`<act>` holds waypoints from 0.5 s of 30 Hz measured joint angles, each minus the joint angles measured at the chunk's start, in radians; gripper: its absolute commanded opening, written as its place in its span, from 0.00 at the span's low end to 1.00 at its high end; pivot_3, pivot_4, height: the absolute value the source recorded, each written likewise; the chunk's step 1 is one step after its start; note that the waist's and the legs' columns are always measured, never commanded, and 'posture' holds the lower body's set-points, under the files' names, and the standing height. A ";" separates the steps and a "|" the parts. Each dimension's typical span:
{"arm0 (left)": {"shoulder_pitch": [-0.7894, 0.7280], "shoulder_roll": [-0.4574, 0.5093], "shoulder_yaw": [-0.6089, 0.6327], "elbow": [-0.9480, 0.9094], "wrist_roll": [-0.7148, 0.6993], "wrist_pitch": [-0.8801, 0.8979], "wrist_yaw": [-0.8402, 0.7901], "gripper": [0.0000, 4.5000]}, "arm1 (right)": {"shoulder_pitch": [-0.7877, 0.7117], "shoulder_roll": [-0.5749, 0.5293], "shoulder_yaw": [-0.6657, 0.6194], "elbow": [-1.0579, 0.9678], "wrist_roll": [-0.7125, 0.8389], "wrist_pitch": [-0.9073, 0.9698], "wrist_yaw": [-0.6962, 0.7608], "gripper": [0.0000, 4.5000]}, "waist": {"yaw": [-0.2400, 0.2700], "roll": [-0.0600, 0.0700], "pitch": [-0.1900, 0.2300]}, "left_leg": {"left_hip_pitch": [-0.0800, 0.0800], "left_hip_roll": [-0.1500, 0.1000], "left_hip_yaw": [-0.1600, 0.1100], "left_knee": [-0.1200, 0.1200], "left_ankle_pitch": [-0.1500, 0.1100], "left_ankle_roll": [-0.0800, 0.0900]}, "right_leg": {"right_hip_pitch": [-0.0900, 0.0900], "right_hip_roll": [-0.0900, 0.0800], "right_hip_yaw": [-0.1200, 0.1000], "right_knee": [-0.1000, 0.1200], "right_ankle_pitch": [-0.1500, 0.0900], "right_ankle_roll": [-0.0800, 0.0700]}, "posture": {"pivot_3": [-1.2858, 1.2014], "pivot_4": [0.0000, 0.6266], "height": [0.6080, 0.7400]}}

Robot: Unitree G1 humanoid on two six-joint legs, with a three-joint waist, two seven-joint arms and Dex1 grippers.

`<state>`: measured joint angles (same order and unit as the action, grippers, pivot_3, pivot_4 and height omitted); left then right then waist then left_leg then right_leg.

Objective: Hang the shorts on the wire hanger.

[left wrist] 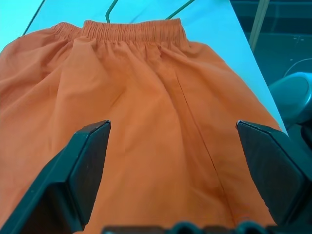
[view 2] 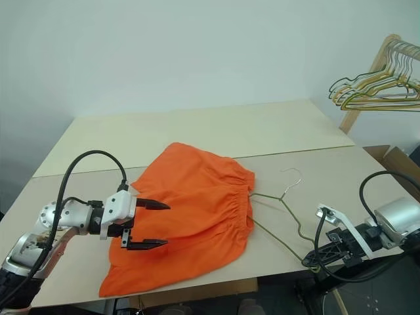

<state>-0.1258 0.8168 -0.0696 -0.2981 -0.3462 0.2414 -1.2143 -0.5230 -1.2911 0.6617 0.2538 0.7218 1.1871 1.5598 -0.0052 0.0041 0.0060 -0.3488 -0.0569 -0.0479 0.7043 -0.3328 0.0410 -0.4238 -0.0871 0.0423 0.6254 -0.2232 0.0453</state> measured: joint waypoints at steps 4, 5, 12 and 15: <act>-0.006 -0.001 -0.009 0.000 0.006 -0.002 0.001 0.99 | 0.000 -0.007 0.012 0.027 0.023 0.003 0.000 0.00 | 0.002 0.000 0.000 | 0.000 -0.001 0.000 0.001 0.000 0.000 | 0.001 -0.002 0.000 0.000 0.000 0.000 | 0.49 0.00 1.00; -0.008 -0.002 -0.015 0.000 0.009 -0.003 0.001 0.99 | 0.002 -0.016 0.017 0.030 0.042 0.001 0.000 0.00 | 0.002 0.000 0.000 | 0.000 -0.001 0.000 0.001 0.000 0.000 | 0.001 -0.002 0.000 0.000 0.000 0.000 | 0.50 0.00 1.00; -0.019 -0.008 -0.026 0.006 0.011 -0.005 0.000 0.99 | 0.070 -0.186 0.030 -0.025 0.210 -0.089 0.001 0.00 | 0.002 0.001 0.000 | 0.001 0.000 0.001 0.000 0.000 0.000 | 0.002 -0.003 0.000 0.000 0.000 0.000 | 0.49 0.00 1.00; -0.020 -0.010 -0.027 0.006 0.011 -0.005 0.000 0.99 | 0.064 -0.165 0.041 0.035 0.213 -0.088 0.001 0.00 | -0.008 0.001 0.000 | 0.003 0.000 0.001 0.000 0.000 0.000 | 0.003 -0.002 0.000 0.000 0.000 0.000 | 0.49 0.00 1.00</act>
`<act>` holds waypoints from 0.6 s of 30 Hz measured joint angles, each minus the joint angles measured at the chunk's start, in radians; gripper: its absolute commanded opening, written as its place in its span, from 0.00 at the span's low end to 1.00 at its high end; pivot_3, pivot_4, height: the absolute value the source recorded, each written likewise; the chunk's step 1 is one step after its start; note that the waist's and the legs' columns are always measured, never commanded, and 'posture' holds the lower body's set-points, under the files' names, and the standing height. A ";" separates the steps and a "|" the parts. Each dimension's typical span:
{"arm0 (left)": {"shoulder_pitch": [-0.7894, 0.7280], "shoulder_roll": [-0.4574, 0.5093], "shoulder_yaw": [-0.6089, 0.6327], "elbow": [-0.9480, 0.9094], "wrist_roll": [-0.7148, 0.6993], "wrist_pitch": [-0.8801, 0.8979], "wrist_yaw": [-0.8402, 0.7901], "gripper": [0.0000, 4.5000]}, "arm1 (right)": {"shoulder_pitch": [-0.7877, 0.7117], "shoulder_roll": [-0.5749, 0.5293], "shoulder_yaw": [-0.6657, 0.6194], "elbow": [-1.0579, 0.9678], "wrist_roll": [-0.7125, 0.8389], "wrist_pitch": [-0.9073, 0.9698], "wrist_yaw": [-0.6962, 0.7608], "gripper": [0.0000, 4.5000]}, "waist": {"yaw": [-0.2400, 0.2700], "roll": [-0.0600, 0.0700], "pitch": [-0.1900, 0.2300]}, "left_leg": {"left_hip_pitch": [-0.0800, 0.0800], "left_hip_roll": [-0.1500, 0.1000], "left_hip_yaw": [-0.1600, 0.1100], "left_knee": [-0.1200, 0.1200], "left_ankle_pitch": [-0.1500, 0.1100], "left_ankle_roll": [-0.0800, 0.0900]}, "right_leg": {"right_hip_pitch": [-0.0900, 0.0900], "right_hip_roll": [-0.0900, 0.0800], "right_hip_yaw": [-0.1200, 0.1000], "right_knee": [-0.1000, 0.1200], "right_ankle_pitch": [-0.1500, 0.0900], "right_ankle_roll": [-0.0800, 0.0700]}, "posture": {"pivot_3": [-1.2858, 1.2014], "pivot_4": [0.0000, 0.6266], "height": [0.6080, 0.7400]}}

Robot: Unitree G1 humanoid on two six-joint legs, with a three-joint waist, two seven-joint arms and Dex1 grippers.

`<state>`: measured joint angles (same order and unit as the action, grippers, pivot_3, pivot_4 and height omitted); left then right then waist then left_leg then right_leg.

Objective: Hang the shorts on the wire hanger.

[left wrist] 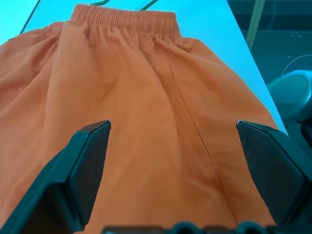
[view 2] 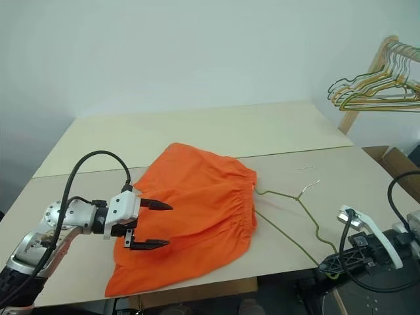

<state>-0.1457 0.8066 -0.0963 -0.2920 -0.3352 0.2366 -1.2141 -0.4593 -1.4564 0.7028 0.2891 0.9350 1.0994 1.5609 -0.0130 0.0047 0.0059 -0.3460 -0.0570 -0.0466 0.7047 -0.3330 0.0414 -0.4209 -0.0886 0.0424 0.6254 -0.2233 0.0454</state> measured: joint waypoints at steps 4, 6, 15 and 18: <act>-0.005 -0.005 -0.002 0.002 0.000 0.000 0.000 0.99 | -0.041 0.047 0.032 0.090 -0.037 0.014 0.000 0.00 | -0.001 0.001 0.000 | -0.001 0.000 0.000 0.000 0.000 0.000 | -0.001 0.002 0.000 0.000 0.000 0.000 | 0.49 0.00 1.00; -0.005 -0.006 -0.003 0.004 0.001 -0.001 0.000 0.99 | -0.054 0.076 0.037 0.137 -0.062 0.018 0.000 0.00 | 0.000 0.001 0.000 | -0.001 0.000 0.000 0.000 0.000 0.000 | -0.001 0.001 0.000 0.000 0.000 0.000 | 0.49 0.00 1.00; -0.001 -0.007 -0.004 0.007 0.003 -0.013 0.001 0.99 | -0.088 0.078 0.067 0.106 -0.046 0.030 0.000 0.00 | 0.002 0.001 -0.001 | -0.002 0.000 -0.001 0.000 0.000 0.000 | -0.002 -0.001 0.000 0.000 0.000 0.000 | 0.49 0.00 1.00; -0.001 -0.008 -0.005 0.008 0.003 -0.013 0.001 0.99 | -0.129 0.109 0.086 0.104 -0.047 0.042 0.000 0.00 | -0.003 0.001 -0.001 | -0.001 0.000 0.000 0.000 0.000 0.000 | -0.001 -0.001 0.000 0.000 0.000 0.000 | 0.49 0.00 1.00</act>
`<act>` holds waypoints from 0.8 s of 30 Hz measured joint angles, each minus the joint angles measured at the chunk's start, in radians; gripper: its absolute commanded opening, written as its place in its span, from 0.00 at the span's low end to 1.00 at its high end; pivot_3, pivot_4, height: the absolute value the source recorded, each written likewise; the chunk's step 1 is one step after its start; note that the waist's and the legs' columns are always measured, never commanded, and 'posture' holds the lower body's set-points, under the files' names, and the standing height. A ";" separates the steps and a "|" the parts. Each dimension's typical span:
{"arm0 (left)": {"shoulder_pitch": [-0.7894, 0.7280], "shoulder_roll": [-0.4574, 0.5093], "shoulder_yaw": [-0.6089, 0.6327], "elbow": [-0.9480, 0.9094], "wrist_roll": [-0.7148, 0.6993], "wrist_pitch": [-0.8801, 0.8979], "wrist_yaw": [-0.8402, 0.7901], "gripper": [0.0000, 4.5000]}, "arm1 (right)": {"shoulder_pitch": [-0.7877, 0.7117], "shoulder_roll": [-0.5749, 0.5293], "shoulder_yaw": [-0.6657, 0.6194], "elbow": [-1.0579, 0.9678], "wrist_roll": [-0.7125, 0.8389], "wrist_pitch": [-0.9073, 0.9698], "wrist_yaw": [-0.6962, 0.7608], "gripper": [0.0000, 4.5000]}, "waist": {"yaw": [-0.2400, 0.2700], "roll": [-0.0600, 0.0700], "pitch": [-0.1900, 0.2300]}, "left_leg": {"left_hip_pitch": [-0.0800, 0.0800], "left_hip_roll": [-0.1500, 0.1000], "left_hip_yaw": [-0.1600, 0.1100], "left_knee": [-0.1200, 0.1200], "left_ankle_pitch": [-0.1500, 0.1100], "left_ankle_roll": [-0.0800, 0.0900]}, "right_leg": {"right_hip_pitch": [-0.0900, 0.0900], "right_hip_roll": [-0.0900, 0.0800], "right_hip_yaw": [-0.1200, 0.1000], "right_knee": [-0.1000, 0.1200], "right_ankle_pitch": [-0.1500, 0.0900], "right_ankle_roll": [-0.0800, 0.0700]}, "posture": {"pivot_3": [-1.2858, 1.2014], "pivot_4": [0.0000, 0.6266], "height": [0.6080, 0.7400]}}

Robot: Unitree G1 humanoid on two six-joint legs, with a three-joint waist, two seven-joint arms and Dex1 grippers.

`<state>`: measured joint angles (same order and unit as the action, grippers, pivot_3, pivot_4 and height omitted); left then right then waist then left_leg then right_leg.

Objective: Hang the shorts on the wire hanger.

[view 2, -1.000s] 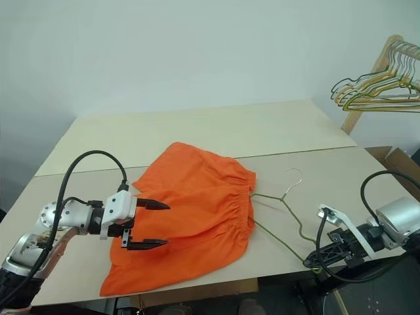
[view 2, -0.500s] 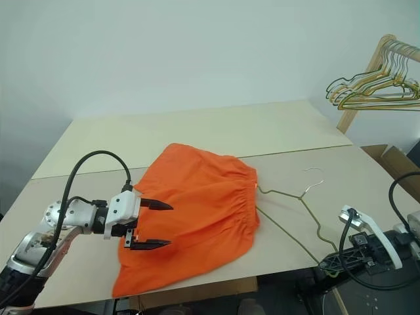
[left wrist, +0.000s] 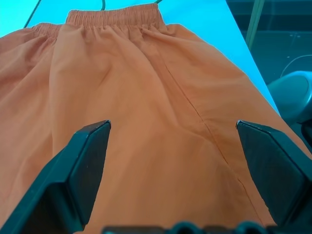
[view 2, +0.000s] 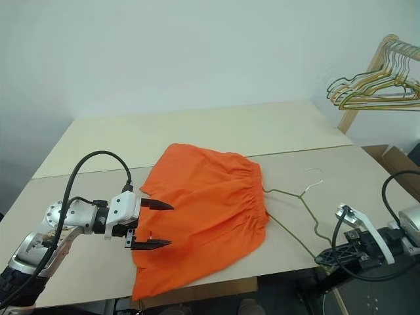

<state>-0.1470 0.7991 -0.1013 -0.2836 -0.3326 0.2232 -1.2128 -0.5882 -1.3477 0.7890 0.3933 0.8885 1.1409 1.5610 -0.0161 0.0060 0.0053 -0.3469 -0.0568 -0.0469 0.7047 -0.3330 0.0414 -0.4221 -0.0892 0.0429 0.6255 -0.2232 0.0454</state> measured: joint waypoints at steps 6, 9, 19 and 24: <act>-0.010 -0.006 -0.010 0.007 0.000 0.000 0.001 0.99 | -0.120 0.117 0.089 0.050 -0.002 -0.005 0.000 0.00 | 0.001 0.000 0.000 | -0.001 -0.001 0.000 0.000 0.000 0.000 | -0.001 0.001 0.000 0.000 0.000 0.000 | 0.50 0.00 1.00; -0.006 -0.004 -0.011 0.010 0.002 -0.001 0.001 0.99 | -0.191 0.138 0.158 0.054 -0.002 -0.021 0.000 0.00 | 0.007 0.000 0.000 | -0.003 -0.001 -0.001 0.000 0.000 0.000 | -0.003 0.000 -0.001 0.000 0.000 0.000 | 0.51 0.00 1.00; 0.007 -0.004 -0.012 0.005 0.017 -0.001 0.021 0.99 | -0.287 0.342 0.206 0.297 -0.056 -0.022 0.001 0.00 | 0.011 -0.001 -0.001 | -0.006 -0.002 -0.002 0.000 0.004 -0.006 | -0.006 -0.002 -0.001 0.001 0.000 0.000 | 0.52 0.00 1.00; 0.010 -0.008 -0.015 0.002 0.019 -0.001 0.026 0.99 | -0.330 0.459 0.182 0.477 -0.143 -0.023 0.002 0.00 | 0.006 -0.003 -0.002 | -0.002 -0.002 -0.002 0.000 0.001 -0.002 | -0.002 -0.001 -0.001 0.001 0.000 -0.001 | 0.52 0.00 1.00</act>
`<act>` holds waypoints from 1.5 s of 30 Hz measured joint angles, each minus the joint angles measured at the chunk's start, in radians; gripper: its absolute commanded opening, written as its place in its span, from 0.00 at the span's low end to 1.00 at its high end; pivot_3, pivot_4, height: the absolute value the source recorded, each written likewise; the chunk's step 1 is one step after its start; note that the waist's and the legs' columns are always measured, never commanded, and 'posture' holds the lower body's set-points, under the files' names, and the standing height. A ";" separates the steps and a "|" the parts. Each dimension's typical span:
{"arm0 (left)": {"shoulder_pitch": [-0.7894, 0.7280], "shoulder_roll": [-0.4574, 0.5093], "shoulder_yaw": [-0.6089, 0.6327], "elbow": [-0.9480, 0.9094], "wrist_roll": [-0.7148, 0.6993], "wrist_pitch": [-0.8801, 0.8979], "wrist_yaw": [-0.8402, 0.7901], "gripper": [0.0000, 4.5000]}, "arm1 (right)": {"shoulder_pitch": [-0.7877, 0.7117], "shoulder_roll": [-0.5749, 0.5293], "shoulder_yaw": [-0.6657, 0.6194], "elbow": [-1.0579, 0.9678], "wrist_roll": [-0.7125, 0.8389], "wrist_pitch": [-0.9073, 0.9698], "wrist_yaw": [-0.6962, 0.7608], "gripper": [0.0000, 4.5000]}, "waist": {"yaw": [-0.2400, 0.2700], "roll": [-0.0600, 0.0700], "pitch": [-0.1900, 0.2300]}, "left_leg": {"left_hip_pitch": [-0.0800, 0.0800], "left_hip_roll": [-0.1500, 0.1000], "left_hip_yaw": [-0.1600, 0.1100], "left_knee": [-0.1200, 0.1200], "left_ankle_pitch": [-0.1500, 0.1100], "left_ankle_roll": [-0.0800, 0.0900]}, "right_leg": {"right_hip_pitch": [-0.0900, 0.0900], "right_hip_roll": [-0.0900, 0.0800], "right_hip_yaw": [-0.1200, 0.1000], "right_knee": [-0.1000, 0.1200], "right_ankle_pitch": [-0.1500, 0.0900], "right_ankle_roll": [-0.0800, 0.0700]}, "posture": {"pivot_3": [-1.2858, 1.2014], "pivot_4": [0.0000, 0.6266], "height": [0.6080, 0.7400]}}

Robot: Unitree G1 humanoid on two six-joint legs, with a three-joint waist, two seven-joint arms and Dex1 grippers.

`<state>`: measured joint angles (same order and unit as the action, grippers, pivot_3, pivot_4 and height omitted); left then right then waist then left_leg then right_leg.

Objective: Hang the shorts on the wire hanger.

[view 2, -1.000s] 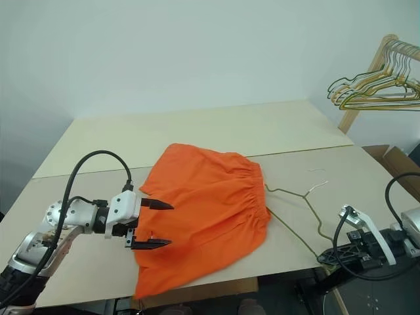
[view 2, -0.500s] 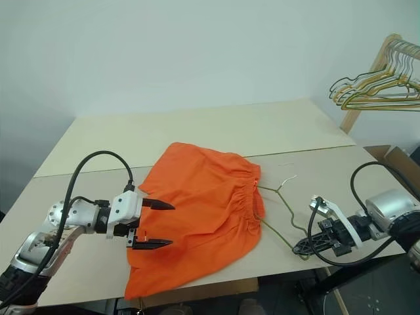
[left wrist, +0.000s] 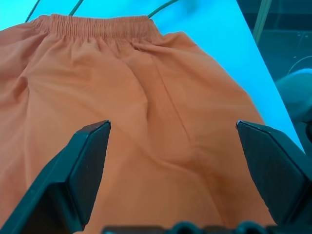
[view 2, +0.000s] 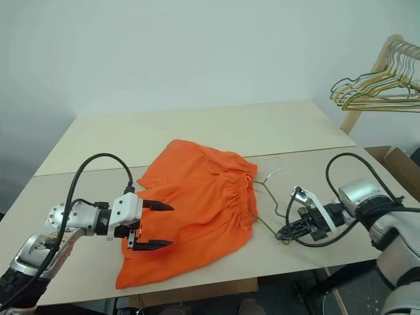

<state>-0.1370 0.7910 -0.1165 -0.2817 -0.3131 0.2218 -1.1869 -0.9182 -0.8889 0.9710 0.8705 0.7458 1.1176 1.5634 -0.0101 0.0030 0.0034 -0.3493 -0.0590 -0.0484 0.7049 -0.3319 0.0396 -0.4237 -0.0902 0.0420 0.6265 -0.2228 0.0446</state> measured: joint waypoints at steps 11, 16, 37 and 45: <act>0.009 -0.005 -0.013 -0.001 0.014 -0.005 0.009 0.99 | 0.165 -0.045 -0.344 -0.174 -0.110 -0.378 -0.005 0.00 | 0.006 0.002 0.000 | -0.003 -0.002 -0.001 0.000 0.001 -0.001 | -0.004 0.001 -0.001 0.001 0.000 0.000 | 0.51 0.00 1.00; 0.008 -0.010 -0.020 0.002 0.015 -0.006 0.009 0.99 | 0.280 -0.113 -0.455 -0.452 -0.149 -0.420 -0.005 0.00 | 0.004 0.003 0.000 | -0.002 -0.001 -0.001 0.000 0.000 0.000 | -0.004 0.001 0.000 0.002 0.000 0.000 | 0.50 0.00 1.00; -0.050 -0.032 -0.065 0.062 0.041 -0.045 -0.012 0.99 | 0.261 -0.254 -0.371 -0.577 -0.115 0.177 -0.003 0.00 | 0.007 0.002 0.000 | -0.004 -0.001 0.000 0.001 0.000 0.002 | -0.003 -0.003 -0.001 -0.002 0.000 0.001 | 0.49 0.00 1.00; -0.036 -0.022 -0.061 0.057 0.039 -0.043 -0.014 0.99 | 0.336 -0.554 -0.160 -0.704 0.054 0.009 -0.001 0.00 | 0.008 0.003 0.001 | 0.000 0.000 0.001 0.001 -0.001 0.003 | 0.001 0.000 -0.001 -0.002 0.000 0.001 | 0.49 0.00 1.00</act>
<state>-0.1728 0.7688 -0.1778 -0.2243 -0.2745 0.1788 -1.2004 -0.5825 -1.4426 0.8110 0.1666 0.8001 1.1262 1.5626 -0.0020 0.0065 0.0041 -0.3488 -0.0587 -0.0473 0.7055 -0.3328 0.0427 -0.4230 -0.0901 0.0408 0.6245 -0.2225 0.0460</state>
